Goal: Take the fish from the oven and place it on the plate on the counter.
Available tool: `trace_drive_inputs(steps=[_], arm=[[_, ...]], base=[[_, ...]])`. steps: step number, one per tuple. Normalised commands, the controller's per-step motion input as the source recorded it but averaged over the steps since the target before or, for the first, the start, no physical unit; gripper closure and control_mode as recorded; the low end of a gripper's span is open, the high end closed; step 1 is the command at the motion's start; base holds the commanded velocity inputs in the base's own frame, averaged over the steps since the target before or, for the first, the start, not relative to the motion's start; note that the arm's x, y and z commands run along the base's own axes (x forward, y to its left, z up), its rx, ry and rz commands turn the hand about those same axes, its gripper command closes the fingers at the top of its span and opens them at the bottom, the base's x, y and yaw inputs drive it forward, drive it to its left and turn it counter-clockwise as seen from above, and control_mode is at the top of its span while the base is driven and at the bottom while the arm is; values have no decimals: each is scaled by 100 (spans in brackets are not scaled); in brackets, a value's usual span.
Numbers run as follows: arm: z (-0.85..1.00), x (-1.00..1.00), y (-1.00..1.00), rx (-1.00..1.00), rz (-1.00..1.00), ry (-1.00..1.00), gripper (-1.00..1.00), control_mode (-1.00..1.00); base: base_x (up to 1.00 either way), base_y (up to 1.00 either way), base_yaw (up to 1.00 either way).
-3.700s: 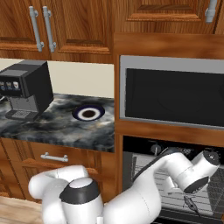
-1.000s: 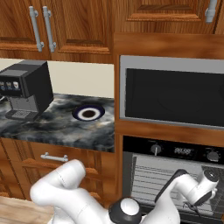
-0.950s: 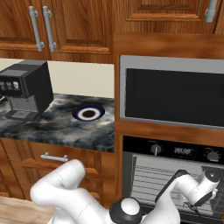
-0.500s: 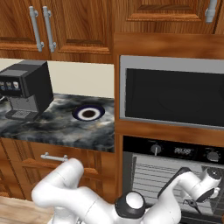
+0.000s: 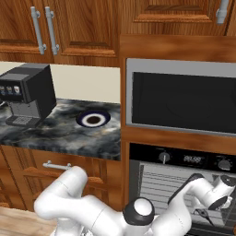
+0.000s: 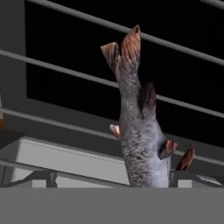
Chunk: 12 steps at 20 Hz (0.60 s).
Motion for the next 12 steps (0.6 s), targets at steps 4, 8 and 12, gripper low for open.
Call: trace_drive_inputs(steps=[4, 8, 12], arm=[[-11, -42, 9, -1, 0, 0, -100, -100], [0, -41, 27, 0, 0, 0, -100, -100], [0, -19, 36, 0, 0, 0, -100, -100]], base=[[0, 0, 0], [0, 0, 0], [0, 0, 0]])
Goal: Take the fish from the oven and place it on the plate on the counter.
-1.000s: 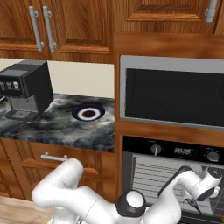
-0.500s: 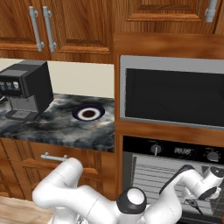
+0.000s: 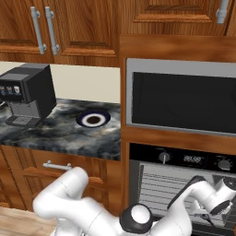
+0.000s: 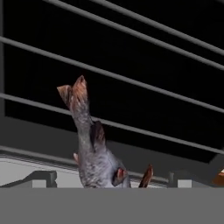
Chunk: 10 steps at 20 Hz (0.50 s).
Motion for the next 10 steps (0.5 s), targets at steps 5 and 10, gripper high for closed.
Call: trace_drive_inputs(steps=[5, 10], arm=[[1, -17, 40, -3, 0, -3, -100, -100], [-1, -12, 33, -6, 0, 0, -100, -100]], base=[[0, 0, 0], [0, 0, 0]])
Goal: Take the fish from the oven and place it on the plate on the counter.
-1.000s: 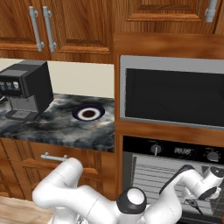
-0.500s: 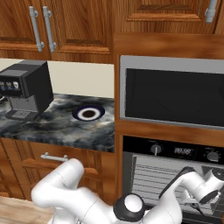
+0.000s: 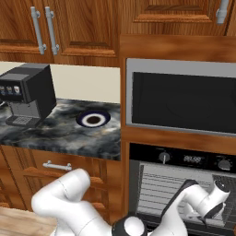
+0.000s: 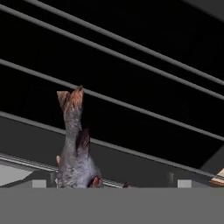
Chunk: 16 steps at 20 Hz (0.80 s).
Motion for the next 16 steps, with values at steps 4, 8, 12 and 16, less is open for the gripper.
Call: trace_drive_inputs(steps=[4, 8, 12, 16], arm=[[-11, -1, 12, -9, 0, -1, -100, -100], [-33, -6, 6, -9, 0, 0, -100, -100], [-40, -7, 1, -5, 0, 0, -100, -100], [-34, -4, 10, 0, -1, 0, -100, -100]], base=[[0, 0, 0], [0, 0, 0], [0, 0, 0], [0, 0, 0]])
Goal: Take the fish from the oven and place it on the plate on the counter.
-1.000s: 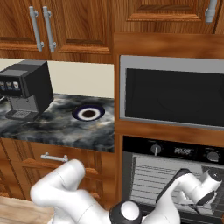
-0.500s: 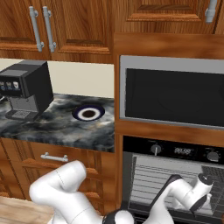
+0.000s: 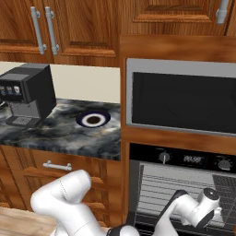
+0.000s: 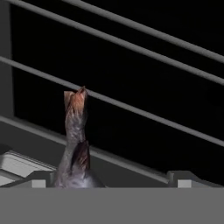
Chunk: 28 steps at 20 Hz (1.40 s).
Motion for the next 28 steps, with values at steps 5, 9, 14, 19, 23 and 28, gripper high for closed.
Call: trace_drive_inputs(steps=[5, 9, 14, 19, 23, 28], arm=[[-21, 0, 7, 0, -1, 0, 100, -100], [-21, 0, 9, 0, 0, 0, 100, -100], [-19, 0, 3, 0, 0, 0, 100, -100], [-17, 0, 0, 0, 0, 0, 100, -100], [-15, 0, 0, 0, 0, 0, 100, -100], [-1, -1, 2, 0, -1, 0, 100, -100]], base=[[0, 0, 0], [0, 0, 0], [0, 0, 0], [0, 0, 0], [0, 0, 0], [0, 0, 0]])
